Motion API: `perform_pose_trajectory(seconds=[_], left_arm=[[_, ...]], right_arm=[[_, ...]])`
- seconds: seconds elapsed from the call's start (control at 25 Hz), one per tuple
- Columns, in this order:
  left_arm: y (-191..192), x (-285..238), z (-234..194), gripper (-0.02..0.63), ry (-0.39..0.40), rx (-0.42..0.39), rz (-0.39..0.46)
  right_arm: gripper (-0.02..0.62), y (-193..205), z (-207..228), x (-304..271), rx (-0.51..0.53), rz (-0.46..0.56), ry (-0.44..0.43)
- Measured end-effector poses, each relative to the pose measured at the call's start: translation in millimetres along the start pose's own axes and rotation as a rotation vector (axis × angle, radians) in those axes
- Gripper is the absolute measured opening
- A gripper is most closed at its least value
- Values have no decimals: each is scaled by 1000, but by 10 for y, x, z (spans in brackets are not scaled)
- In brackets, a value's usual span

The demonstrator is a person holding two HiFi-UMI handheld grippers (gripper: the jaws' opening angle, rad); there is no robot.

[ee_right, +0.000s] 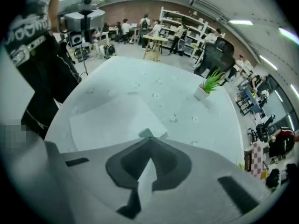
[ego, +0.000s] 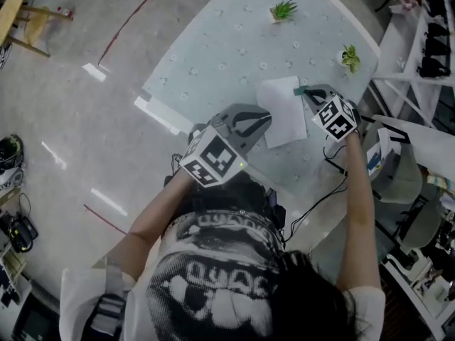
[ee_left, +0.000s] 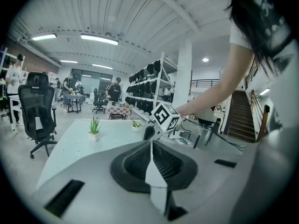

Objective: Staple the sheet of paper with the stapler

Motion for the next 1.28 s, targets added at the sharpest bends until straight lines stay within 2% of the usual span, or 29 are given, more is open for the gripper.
perform_pose_trajectory(seconds=[0.2,0.36,0.6,0.76,0.92,1.12,1.28], left_arm=[[72,6,46,12,-44,39,-9],[85,1,72,12,-70,55,-11],[98,-10,42,12,-113,72,-8],[100,-44,16,12,-131,88,-10],[96,-143,1,12,-130,102,-3],[74,-350,-53,12,-91,97,13],[39,-413,-87,12,-75,85,15]], right_arm=[[3,-91,96,-63,76,6,-103],[5,-137,87,-124,154,-35,-166],[5,-164,93,-204,192,-58,-210],[6,-224,99,-221,230,-109,-224],[6,-294,64,-228,254,-153,-217],[6,-289,127,-291,182,-173,-257],[6,-373,110,-290,237,-234,-262]])
Point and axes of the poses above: the fingertips, and each gripper's own axes: x backward along the fingers, z to its right, y out of its underside, the point moved 10 cm from there along x, backward along the fingers, and after that the axes turned 6 degrees about -z, right-handed, at the moved point
